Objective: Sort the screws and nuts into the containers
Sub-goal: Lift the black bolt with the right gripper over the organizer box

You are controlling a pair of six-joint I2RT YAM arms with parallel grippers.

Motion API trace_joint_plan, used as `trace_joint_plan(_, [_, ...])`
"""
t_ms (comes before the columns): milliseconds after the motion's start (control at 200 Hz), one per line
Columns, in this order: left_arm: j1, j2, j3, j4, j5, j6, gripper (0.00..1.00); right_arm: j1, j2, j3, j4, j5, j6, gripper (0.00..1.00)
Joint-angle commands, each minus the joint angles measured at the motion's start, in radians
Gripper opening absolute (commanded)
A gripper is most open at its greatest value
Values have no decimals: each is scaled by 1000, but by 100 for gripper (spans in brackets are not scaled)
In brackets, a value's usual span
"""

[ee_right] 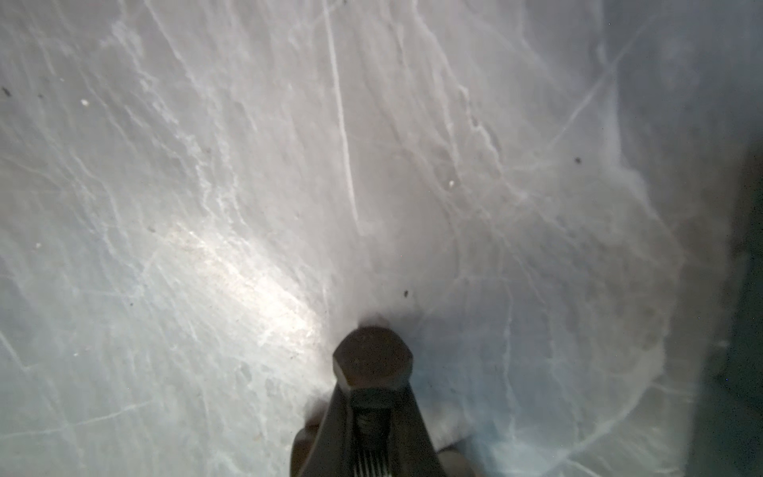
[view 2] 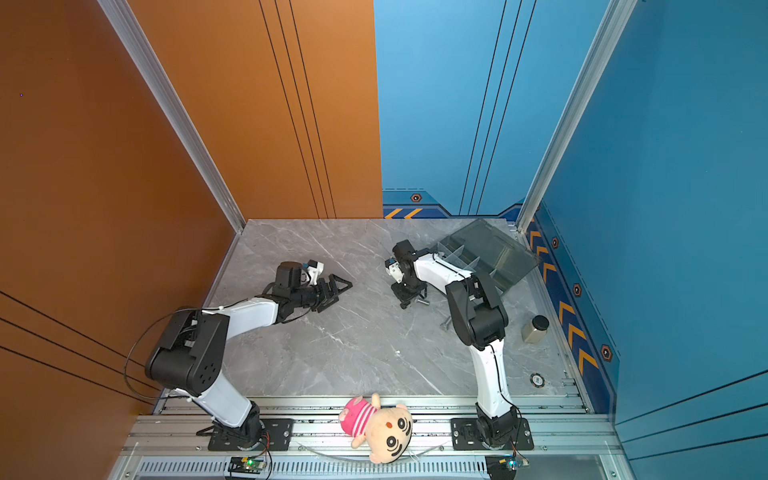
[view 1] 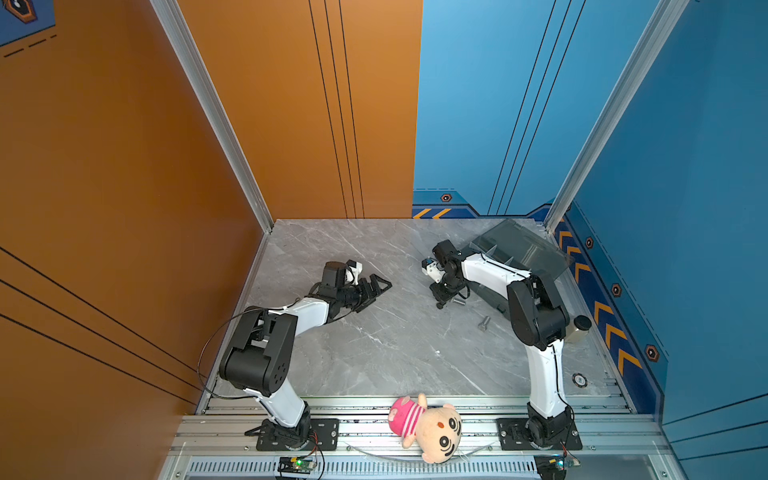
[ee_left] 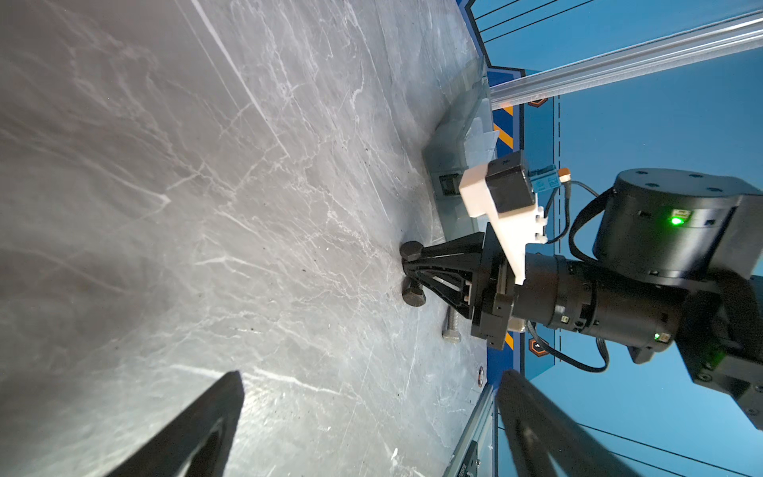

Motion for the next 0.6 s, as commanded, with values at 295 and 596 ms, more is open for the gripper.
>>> trace_joint_plan(295, [-3,-5,14,-4,1,19,98,-175,-233,-75,125,-312,131,0])
trace_joint_plan(596, [-3,-2,11,1,4,16,98,-270,-292,-110,163,-132,287,0])
